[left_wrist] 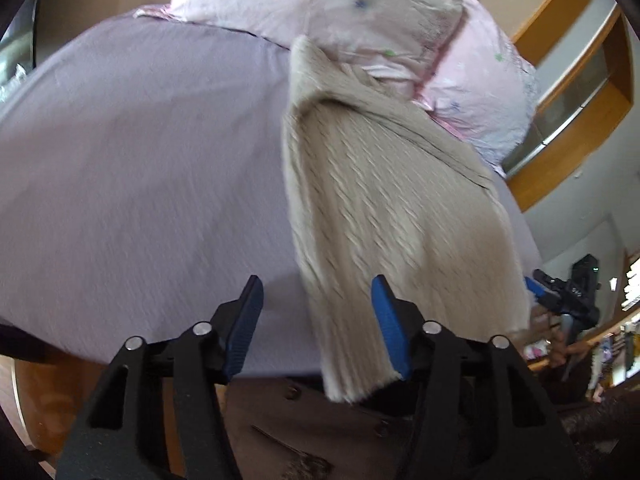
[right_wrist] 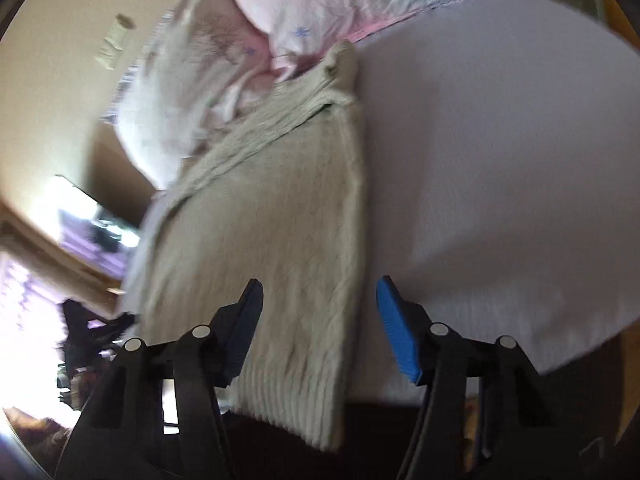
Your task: Fold small clothes
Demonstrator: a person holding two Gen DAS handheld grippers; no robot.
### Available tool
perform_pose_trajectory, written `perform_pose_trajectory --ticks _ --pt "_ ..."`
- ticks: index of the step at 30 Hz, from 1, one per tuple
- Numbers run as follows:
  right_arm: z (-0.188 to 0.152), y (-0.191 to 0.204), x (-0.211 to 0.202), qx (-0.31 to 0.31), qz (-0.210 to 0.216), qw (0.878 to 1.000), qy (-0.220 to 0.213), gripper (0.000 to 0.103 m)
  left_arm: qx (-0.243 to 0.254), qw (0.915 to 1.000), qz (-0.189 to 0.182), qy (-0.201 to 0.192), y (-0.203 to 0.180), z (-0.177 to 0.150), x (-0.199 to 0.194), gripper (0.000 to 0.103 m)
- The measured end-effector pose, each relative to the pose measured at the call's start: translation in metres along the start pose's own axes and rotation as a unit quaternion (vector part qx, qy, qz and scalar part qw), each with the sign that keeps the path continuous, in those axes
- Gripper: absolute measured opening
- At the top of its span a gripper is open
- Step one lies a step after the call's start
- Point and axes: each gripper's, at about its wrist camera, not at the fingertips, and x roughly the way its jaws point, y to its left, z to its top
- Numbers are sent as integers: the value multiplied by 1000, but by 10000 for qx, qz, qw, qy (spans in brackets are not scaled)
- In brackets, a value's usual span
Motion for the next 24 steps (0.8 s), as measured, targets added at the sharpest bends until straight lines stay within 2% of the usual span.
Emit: perform_pose_trajectory --ticks 1,5,6,7,8,9,10,13,15,19,21,22,23,24 --pt "-11 1 4 0 407 9991 120 58 66 10000 0 33 -5 -6 -1 53" --pt "-24 9 10 -132 888 9953 375 55 74 9997 -127 173 -15 -18 -2 43" --pt "-25 12 16 -175 970 9939 487 45 73 9996 -168 220 -18 -20 0 41" --pt "-26 14 20 -204 999 9932 569 39 92 9996 -139 237 -21 -21 1 34" --pt "-27 18 28 -257 1011 9925 636 25 126 9996 -45 266 -24 -22 4 19" --pt "-26 20 30 -274 1015 9925 621 16 94 9991 -138 381 -25 -22 7 8" --pt "-21 22 32 -263 1122 9920 515 9 3 9986 -263 463 -24 -21 12 9" --pt "1 28 20 -303 1465 9888 -2 9 -26 9984 -439 366 -24 -9 15 8" --pt "24 38 9 -410 1627 9850 -414 9 9 9982 -598 49 -26 10 8 8" --pt "94 67 9 -721 1553 9786 -1141 9 270 9959 -502 -698 -37 73 2 8" --pt "140 72 27 -626 1464 9772 -1408 9 253 9927 -416 -1102 -41 120 13 8" --pt "140 72 27 -626 1464 9772 -1408 9 123 9914 -385 -1246 -36 146 24 8" --pt "156 71 36 -529 1425 9771 -1487 9 5 9905 -347 -1329 -30 166 36 8" --pt "193 61 65 -252 1276 9785 -1603 9 -95 9898 -278 -1395 -24 185 48 8"
